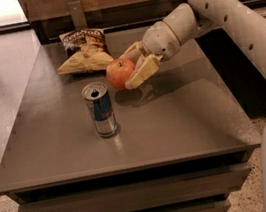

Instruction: Move apple near redbull can

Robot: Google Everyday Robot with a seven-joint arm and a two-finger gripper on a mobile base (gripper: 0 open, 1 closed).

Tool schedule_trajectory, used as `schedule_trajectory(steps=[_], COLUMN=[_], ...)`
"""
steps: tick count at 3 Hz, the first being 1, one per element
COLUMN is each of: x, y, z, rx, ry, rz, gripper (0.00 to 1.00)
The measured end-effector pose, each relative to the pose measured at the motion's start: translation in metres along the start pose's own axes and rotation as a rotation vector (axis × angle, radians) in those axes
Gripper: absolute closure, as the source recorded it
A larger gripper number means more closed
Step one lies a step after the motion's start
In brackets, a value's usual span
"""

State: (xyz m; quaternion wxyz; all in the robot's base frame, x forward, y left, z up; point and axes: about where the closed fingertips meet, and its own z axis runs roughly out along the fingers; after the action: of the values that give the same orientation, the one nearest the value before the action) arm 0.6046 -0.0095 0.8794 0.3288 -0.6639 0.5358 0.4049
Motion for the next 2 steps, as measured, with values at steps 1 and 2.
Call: schedule_trajectory(steps=[1,2], x=[0.002,0.005], y=[0.017,0.033], z=[0.012,0.018], rx=[-0.033,-0.05], ry=[-0.017,-0.03], rz=[0.001,0.002], gripper=[1.0,1.0])
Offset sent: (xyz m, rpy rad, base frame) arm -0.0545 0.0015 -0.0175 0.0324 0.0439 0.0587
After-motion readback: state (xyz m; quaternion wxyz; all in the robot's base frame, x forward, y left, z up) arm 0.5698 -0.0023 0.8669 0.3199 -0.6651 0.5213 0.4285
